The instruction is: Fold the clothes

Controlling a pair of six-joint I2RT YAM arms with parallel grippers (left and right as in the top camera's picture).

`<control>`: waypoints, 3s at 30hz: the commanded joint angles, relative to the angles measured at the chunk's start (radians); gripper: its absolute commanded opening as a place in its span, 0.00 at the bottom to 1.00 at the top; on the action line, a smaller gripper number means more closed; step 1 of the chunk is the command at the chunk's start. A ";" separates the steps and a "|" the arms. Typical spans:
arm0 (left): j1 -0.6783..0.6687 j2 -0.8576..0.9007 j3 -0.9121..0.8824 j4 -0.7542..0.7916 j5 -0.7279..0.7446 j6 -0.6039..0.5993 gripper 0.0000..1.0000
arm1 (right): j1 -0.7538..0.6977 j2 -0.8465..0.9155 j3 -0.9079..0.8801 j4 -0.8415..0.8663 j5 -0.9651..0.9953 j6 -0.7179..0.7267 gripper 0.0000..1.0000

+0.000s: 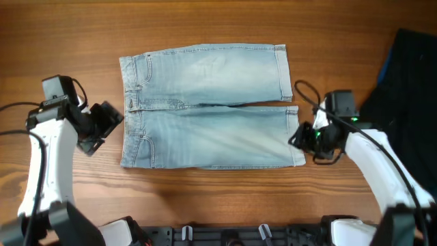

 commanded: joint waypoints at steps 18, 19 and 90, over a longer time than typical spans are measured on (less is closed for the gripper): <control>0.005 -0.074 -0.005 -0.312 0.113 -0.130 0.72 | 0.000 -0.119 0.097 -0.101 0.012 0.058 0.91; 0.005 -0.074 -0.033 -0.317 0.108 -0.132 0.77 | 0.000 -0.119 0.097 -0.100 0.012 0.058 0.91; 0.004 -0.074 -0.442 0.302 0.032 -0.348 0.20 | -0.020 0.220 -0.099 -0.033 0.048 0.166 0.25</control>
